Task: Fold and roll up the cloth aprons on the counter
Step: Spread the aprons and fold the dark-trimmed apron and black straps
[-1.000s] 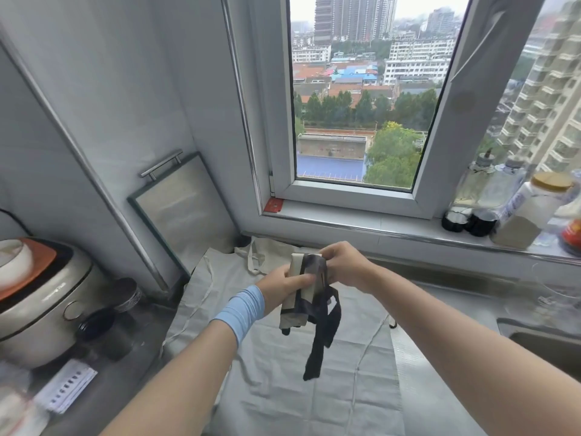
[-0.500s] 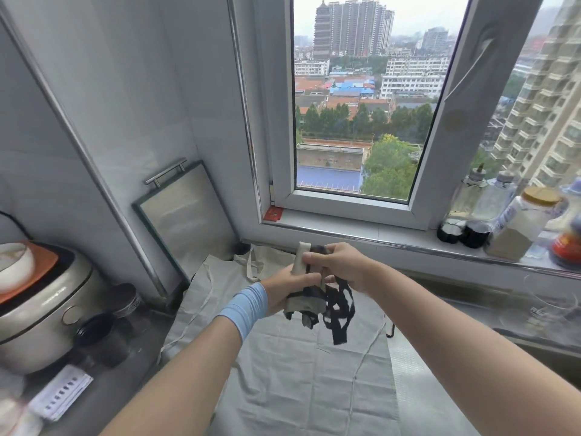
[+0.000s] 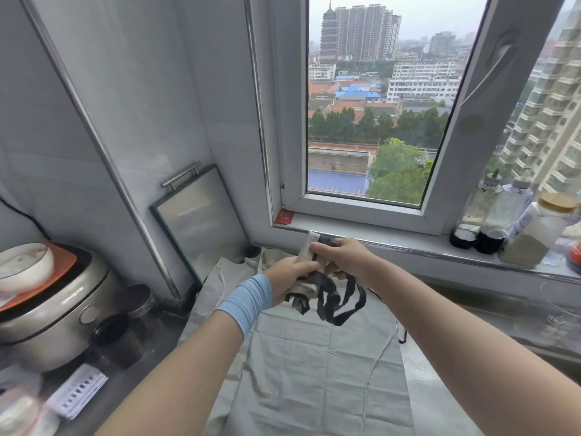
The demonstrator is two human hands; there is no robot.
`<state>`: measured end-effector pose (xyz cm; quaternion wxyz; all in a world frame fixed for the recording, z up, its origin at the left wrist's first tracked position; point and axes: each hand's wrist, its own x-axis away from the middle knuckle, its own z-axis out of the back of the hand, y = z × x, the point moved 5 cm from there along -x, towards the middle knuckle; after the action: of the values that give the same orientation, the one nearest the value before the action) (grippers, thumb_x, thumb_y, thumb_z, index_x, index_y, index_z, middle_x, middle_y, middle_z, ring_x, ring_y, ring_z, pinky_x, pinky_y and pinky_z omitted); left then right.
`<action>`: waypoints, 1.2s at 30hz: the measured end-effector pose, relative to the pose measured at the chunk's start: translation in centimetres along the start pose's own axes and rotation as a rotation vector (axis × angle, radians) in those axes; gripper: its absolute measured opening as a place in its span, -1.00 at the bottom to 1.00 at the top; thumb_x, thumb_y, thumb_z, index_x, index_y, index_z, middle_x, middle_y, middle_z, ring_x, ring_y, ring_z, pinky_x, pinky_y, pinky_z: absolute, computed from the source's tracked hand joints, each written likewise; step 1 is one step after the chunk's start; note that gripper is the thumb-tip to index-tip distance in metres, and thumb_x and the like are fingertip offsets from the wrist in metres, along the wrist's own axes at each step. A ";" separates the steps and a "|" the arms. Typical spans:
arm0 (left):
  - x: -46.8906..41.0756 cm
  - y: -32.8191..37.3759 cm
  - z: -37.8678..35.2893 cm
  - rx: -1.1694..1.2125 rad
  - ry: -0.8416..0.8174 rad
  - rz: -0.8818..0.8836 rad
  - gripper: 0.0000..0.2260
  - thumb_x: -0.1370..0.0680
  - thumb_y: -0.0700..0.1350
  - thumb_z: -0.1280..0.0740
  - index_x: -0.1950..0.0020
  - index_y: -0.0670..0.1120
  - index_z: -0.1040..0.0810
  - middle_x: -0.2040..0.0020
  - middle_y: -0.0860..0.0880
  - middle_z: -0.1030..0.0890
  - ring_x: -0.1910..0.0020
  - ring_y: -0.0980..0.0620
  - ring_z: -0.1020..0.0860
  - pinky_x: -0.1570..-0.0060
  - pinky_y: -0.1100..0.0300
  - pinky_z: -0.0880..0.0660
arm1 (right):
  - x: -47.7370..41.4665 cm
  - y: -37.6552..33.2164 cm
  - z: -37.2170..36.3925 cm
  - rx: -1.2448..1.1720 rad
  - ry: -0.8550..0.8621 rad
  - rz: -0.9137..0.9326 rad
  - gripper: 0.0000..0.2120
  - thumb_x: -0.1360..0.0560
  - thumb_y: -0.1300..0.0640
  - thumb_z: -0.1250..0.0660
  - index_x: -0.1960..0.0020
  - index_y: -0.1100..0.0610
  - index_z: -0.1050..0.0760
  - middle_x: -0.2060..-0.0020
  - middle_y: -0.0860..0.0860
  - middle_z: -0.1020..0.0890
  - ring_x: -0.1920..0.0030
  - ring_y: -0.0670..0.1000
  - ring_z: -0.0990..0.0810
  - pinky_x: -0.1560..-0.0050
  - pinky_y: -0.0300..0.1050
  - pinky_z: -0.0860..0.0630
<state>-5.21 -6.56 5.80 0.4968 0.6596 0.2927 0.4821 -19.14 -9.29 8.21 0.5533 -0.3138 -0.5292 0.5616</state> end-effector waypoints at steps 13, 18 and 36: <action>-0.3 0.7 7.0 0.059 0.330 -0.029 -0.83 -0.56 -0.16 -0.36 -0.09 -0.23 -0.55 0.25 -0.15 -0.61 0.46 -0.03 -0.54 0.48 0.19 -0.50 | 0.3 3.2 1.2 -0.152 -0.003 -0.081 -0.81 -0.59 0.14 -0.34 -0.05 0.24 -0.65 0.15 0.09 -0.73 0.26 0.08 -0.67 0.25 -0.08 -0.51; -0.7 1.0 6.9 0.031 0.329 -0.063 -0.84 -0.57 -0.14 -0.34 -0.12 -0.17 -0.53 0.20 -0.12 -0.61 0.34 -0.04 -0.60 0.38 0.14 -0.55 | 0.6 2.3 1.8 -0.234 0.185 0.012 -0.82 -0.58 0.10 -0.35 0.00 0.18 -0.68 0.10 0.09 -0.73 0.11 0.10 -0.68 -0.05 0.07 -0.60; -0.7 1.6 9.4 -0.458 0.550 -0.037 -0.76 -0.48 -0.04 -0.43 -0.08 -0.04 -0.47 0.01 -0.07 -0.60 0.03 -0.15 -0.61 -0.07 -0.04 -0.56 | 2.1 0.5 0.8 -0.386 -0.186 -0.229 -0.71 -0.55 -0.07 -0.16 0.26 0.09 -0.34 0.52 -0.05 -0.23 0.54 -0.05 -0.10 0.53 -0.21 -0.03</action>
<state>3.09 -11.20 6.71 0.5429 0.3715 0.3117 0.6856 -20.44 -7.41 8.41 0.4921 -0.2986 -0.7075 0.4100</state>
